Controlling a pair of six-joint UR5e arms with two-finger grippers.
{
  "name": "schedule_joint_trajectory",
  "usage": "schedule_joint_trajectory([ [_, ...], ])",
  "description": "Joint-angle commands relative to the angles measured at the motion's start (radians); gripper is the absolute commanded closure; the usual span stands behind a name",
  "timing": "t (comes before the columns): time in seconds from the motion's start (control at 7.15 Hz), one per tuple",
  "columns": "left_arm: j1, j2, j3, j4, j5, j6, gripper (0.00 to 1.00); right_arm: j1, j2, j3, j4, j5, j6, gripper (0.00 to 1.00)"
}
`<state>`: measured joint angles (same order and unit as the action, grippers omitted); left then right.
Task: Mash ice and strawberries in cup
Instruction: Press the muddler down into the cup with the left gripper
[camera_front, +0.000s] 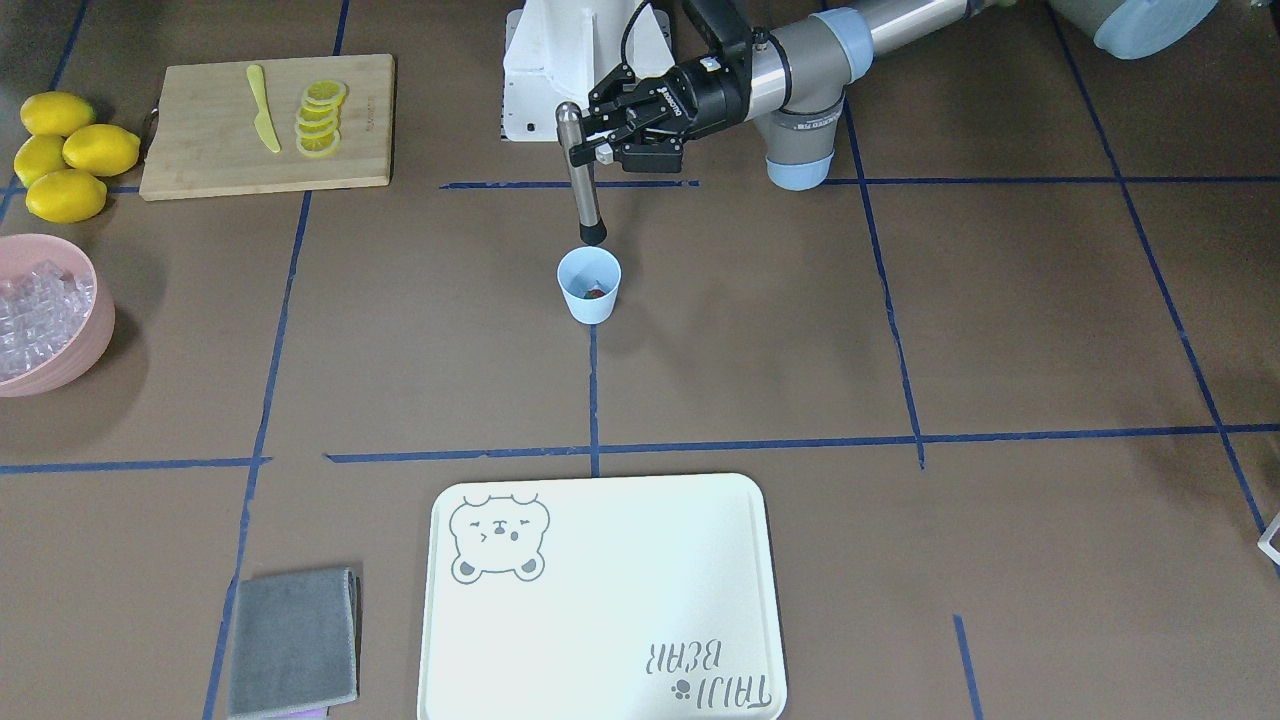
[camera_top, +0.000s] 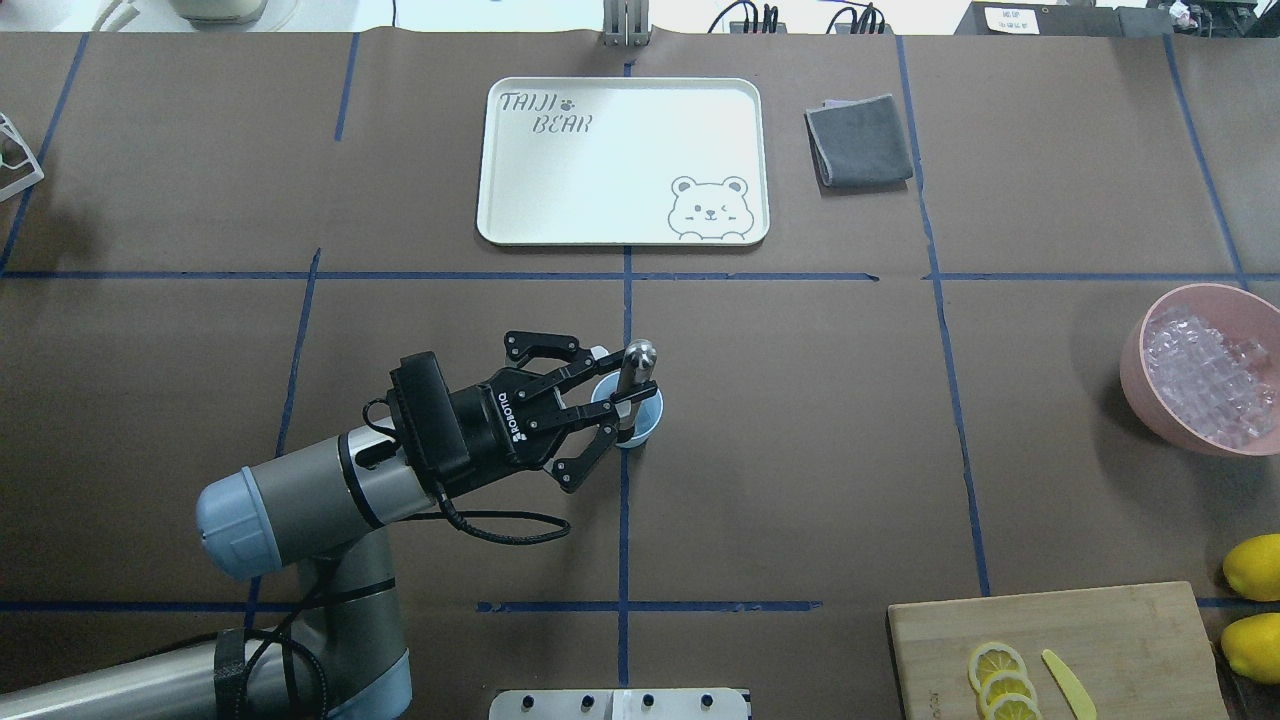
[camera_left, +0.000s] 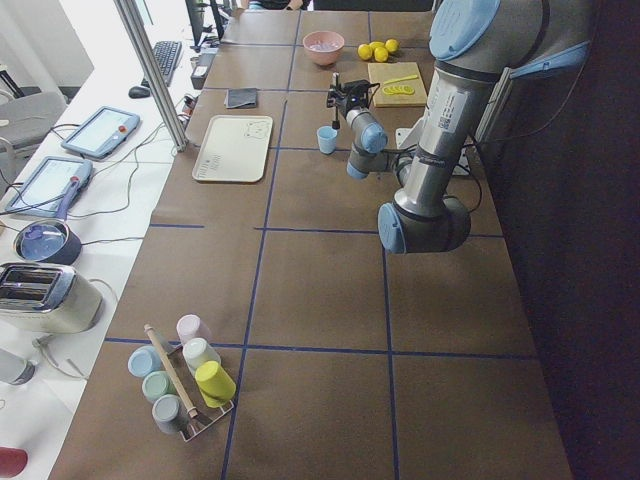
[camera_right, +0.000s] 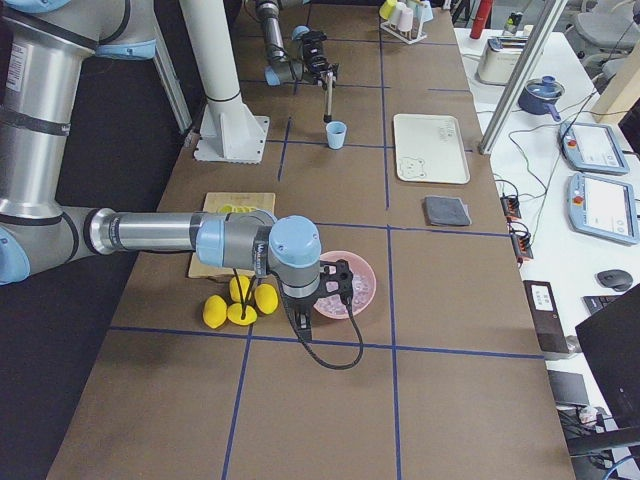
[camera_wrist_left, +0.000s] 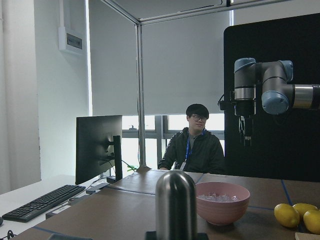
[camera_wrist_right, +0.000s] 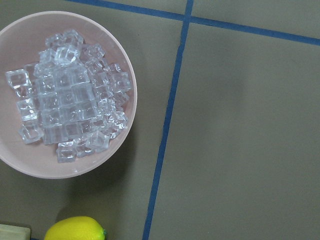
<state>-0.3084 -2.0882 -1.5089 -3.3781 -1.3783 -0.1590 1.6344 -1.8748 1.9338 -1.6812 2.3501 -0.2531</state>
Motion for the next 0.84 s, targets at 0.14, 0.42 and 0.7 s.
schedule_joint_trajectory([
  [0.14, 0.005, -0.038, 0.024, 0.005, 0.062, 0.016, 0.98, 0.001, -0.001, 0.002, 0.002, 0.0, 0.0, 0.01],
  [0.42, 0.005, -0.042, 0.048, 0.006, 0.079, 0.047, 0.98, -0.001, -0.001, 0.002, 0.002, 0.0, 0.0, 0.01],
  [0.7, 0.003, -0.041, 0.065, 0.005, 0.087, 0.047, 0.97, -0.001, -0.001, 0.002, 0.002, 0.0, 0.0, 0.01],
])
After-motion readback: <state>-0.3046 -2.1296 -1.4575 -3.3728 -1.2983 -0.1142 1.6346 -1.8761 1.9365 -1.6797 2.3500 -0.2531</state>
